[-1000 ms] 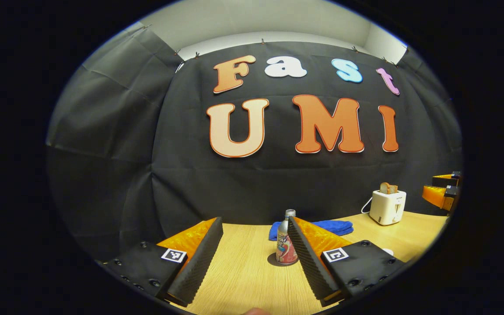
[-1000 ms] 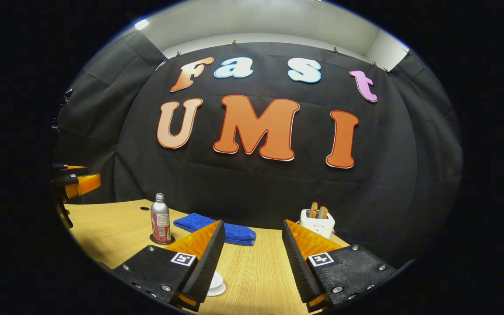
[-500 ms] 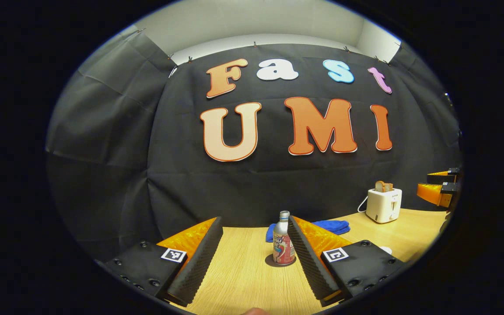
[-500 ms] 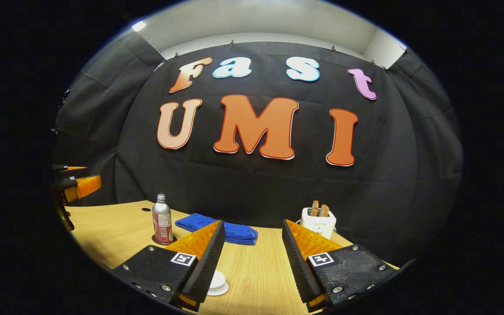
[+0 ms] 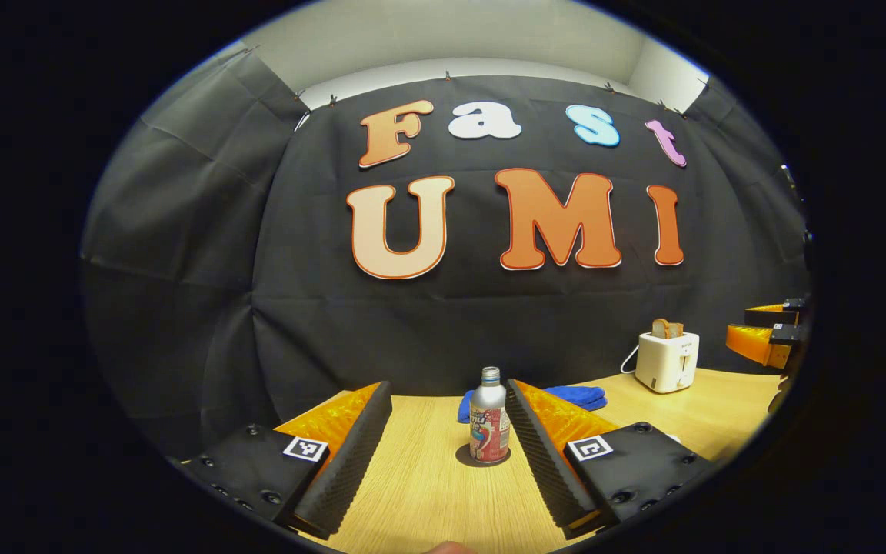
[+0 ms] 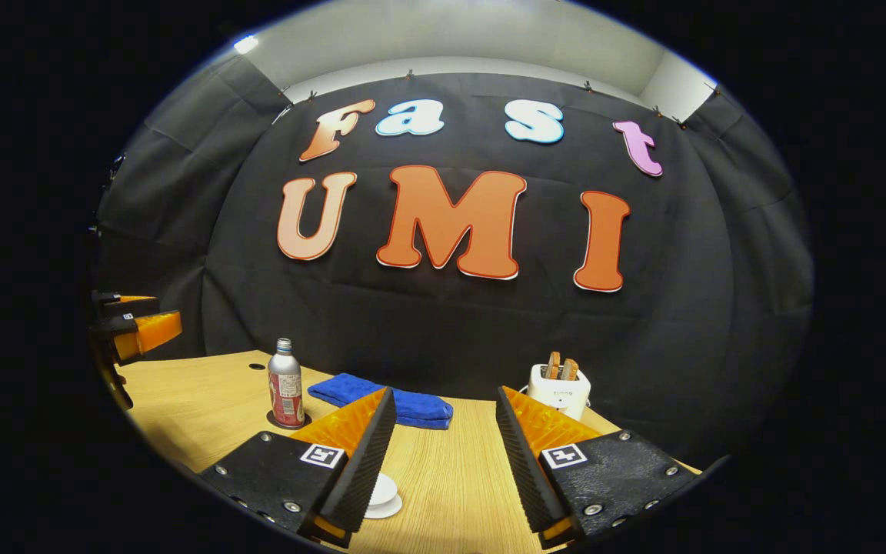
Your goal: Open the teacup lid with one hand, grasp the water bottle and pour water into the teacup with the other hand; after pouring, place the water bottle on the coaster and then close the teacup lid.
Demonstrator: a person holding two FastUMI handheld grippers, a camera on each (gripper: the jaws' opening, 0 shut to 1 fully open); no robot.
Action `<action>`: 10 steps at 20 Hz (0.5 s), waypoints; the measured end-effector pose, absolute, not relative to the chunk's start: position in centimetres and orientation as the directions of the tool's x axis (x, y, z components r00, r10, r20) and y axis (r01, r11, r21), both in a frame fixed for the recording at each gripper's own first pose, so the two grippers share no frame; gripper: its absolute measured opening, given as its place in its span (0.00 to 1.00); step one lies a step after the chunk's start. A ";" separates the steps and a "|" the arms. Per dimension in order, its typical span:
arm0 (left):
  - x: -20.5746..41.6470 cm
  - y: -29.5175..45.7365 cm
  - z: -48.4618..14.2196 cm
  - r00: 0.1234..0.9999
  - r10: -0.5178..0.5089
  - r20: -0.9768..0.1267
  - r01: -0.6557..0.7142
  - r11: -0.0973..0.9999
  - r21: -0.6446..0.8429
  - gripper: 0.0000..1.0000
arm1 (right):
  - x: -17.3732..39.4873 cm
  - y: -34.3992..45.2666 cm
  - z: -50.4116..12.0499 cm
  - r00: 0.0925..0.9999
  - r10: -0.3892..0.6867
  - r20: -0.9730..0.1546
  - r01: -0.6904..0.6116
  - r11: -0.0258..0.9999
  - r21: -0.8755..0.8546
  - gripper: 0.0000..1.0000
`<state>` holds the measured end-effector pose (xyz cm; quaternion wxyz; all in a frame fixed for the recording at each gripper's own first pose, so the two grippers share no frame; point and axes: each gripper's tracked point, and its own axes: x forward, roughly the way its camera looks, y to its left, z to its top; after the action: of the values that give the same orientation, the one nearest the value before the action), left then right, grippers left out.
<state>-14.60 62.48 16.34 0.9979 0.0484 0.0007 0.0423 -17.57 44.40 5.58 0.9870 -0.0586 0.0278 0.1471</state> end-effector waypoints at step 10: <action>-14.9 61.3 16.9 0.997 0.077 0.016 -0.078 0.992 0.096 1.00 | -17.9 44.7 5.8 0.950 0.303 -0.068 -0.309 0.947 -0.092 0.78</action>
<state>-14.87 61.34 16.86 0.9981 0.0482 -0.0061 0.0389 -17.90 44.67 5.84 0.9862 -0.0510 0.0263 0.1552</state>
